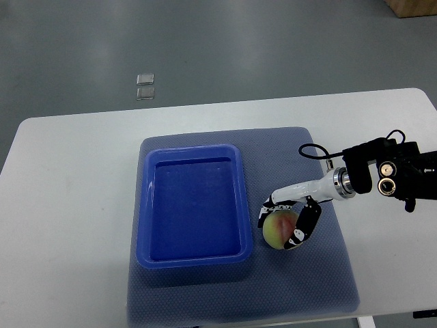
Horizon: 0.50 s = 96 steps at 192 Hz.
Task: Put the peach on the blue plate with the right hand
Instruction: 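Lift the grasped peach upward with the right hand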
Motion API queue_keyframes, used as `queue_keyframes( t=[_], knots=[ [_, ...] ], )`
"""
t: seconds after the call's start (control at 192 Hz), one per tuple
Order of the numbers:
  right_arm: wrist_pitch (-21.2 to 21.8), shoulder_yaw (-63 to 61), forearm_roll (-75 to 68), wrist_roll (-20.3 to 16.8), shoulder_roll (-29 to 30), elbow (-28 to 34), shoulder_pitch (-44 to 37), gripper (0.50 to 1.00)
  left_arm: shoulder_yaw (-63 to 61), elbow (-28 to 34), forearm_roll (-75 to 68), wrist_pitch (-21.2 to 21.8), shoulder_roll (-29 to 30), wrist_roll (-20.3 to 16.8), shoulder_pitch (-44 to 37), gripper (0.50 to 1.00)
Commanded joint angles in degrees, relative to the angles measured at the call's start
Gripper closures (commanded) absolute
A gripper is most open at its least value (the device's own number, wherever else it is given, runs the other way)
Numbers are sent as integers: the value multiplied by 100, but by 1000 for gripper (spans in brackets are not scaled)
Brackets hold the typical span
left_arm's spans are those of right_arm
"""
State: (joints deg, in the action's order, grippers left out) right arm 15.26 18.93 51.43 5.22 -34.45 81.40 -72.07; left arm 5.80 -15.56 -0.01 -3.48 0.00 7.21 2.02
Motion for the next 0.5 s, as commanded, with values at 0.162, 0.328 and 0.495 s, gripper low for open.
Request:
queue_keyframes(
  t=[0.162,0.328,0.495],
  knots=[
    [853,-285,-45,57,-701,305,-1087,1000,-9,0,1,5,0,0,0,500],
    [1647,-285,-370,58,-1292,367,-2575,1000,-9,0,1,5,0,0,0,500],
    [1974,-285,-616,49,-1766,359,-3516,1000,-35,-9,-8,-3,0,0,0,500]
  ],
)
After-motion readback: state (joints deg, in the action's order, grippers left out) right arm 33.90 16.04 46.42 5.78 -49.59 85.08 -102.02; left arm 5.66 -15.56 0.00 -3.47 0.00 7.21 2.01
